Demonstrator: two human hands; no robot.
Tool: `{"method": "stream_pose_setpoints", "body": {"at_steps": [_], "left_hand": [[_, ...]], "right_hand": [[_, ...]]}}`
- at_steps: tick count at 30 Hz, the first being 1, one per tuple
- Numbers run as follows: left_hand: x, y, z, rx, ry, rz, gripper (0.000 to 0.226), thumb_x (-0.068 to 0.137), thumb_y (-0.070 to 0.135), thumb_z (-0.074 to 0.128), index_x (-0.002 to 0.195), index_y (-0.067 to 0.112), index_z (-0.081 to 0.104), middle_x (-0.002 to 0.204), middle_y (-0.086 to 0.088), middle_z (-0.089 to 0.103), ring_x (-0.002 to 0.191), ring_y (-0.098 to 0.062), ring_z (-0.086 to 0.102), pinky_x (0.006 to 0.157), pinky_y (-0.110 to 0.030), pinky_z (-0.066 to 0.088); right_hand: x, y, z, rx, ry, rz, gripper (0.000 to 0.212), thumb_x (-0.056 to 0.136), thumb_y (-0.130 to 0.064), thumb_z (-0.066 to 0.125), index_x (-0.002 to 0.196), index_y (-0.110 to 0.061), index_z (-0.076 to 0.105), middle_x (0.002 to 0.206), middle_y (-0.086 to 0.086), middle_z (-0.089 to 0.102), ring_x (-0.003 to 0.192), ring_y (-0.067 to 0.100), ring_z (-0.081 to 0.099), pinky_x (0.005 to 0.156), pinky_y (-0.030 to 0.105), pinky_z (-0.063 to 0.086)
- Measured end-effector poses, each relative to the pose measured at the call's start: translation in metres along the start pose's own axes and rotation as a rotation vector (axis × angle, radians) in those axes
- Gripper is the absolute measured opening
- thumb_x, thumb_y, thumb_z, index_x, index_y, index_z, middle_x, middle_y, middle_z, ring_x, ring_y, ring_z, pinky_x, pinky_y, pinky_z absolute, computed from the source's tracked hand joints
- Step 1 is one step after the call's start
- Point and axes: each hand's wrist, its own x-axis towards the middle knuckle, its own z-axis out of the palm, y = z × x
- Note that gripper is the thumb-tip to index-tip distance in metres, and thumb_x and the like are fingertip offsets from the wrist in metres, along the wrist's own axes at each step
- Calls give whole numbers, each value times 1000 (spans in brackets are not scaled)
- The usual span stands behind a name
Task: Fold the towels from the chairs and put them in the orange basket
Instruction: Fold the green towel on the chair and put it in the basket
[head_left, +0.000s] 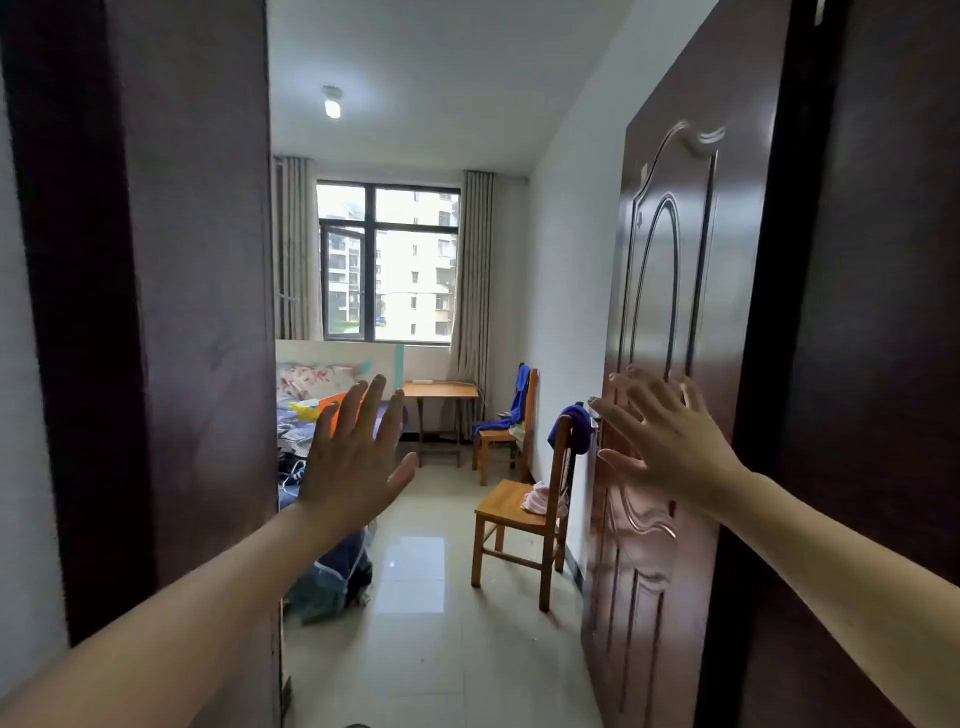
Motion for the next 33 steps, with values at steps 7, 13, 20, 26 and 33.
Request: {"method": "stream_pose_setpoints", "body": {"at_steps": [7, 13, 20, 26, 33], "left_hand": [[51, 58, 56, -37, 58, 47, 61, 78, 43, 34, 128, 7, 38, 132, -22, 53, 121, -32, 37, 89, -50, 47], [84, 83, 121, 24, 7, 2, 61, 79, 45, 33, 127, 6, 40, 130, -23, 54, 118, -37, 48, 87, -50, 48], [84, 76, 197, 59, -186, -143, 61, 79, 42, 46, 126, 3, 42, 129, -26, 53, 116, -40, 49, 82, -56, 48], [92, 42, 240, 145, -259, -187, 84, 60, 33, 84, 125, 2, 42, 126, -27, 55, 110, -45, 56, 78, -55, 50], [136, -24, 346, 184, -267, -210, 67, 77, 45, 40, 127, 2, 44, 128, -26, 52, 115, -38, 43, 77, -53, 51]], "right_hand": [[-7, 45, 58, 10, 68, 20, 79, 54, -53, 82, 117, -21, 48, 116, 18, 61, 116, 33, 45, 80, 60, 48], [-8, 91, 127, 30, 90, -96, 78, 57, -55, 78, 120, -23, 45, 124, 14, 49, 117, 30, 36, 81, 60, 48], [13, 100, 223, 93, 186, -125, 72, 57, -49, 81, 117, -20, 53, 113, 17, 65, 113, 29, 40, 92, 49, 42], [41, 58, 320, 120, 192, -236, 74, 61, -53, 76, 119, -19, 46, 115, 13, 65, 109, 29, 61, 90, 46, 44], [132, 44, 428, 164, 173, -291, 75, 57, -47, 81, 117, -17, 46, 110, 14, 68, 104, 30, 65, 83, 47, 52]]}}
